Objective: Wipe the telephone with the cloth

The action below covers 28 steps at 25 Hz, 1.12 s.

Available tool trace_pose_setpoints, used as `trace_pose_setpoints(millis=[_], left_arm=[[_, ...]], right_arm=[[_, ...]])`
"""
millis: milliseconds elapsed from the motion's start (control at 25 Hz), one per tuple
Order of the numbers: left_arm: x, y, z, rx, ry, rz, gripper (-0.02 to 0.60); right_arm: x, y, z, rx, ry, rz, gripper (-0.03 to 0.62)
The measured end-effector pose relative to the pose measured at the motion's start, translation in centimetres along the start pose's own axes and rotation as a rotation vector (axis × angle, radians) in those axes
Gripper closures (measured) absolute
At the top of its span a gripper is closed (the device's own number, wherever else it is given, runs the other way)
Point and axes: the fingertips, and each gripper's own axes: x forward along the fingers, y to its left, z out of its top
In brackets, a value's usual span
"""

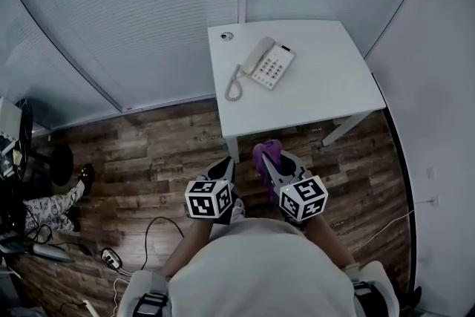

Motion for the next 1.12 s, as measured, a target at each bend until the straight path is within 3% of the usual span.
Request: trace_pose_setpoints(millis=[600, 1120], left_arm=[[3.0, 7.1, 3.9, 0.005, 0.01, -0.016, 0.56], [4.6, 8.2, 5.1, 0.012, 0.048, -0.016, 0.56]], right_arm=[[8.2, -0.3, 2.1, -0.022, 0.009, -0.032, 0.534], [9.0, -3.0, 4.1, 0.025, -0.047, -0.08, 0.534]])
